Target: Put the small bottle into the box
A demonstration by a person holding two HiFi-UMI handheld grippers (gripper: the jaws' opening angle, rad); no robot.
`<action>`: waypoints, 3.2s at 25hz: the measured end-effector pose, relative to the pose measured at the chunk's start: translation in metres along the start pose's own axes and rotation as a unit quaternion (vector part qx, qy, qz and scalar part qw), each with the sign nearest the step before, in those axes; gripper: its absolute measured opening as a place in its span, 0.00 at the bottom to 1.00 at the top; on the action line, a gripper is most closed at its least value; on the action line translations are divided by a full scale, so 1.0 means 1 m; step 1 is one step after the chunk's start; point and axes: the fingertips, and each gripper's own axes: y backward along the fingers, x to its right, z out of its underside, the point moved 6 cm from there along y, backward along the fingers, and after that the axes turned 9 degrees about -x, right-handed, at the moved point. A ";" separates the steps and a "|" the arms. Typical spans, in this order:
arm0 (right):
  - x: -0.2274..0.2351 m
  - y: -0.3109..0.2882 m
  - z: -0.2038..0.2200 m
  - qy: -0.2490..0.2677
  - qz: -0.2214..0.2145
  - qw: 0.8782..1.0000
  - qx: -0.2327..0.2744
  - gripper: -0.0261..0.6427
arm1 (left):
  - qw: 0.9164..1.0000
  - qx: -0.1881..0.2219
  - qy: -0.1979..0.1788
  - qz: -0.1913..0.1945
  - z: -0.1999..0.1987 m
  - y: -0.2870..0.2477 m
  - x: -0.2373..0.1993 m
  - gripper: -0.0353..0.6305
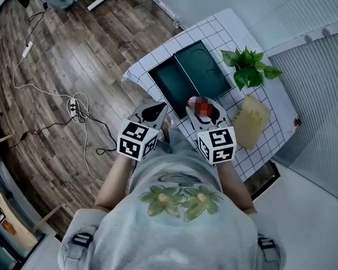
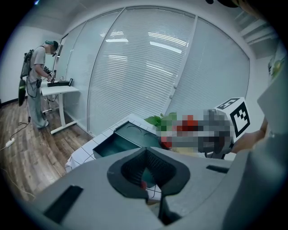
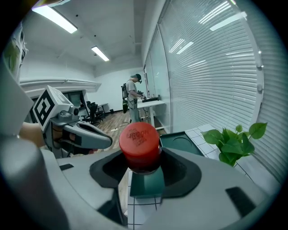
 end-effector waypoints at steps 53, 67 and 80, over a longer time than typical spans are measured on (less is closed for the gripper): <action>0.016 -0.050 0.033 -0.003 -0.014 0.998 -0.061 0.36 | 1.000 -0.013 0.025 -0.010 0.006 -0.013 0.001 0.06; 0.015 -0.060 0.037 0.003 -0.013 0.997 -0.074 0.36 | 0.999 -0.013 0.032 -0.013 0.009 -0.011 -0.006 0.06; 0.015 -0.069 0.041 0.011 -0.016 0.996 -0.091 0.36 | 0.999 -0.016 0.039 -0.013 0.008 -0.012 -0.011 0.06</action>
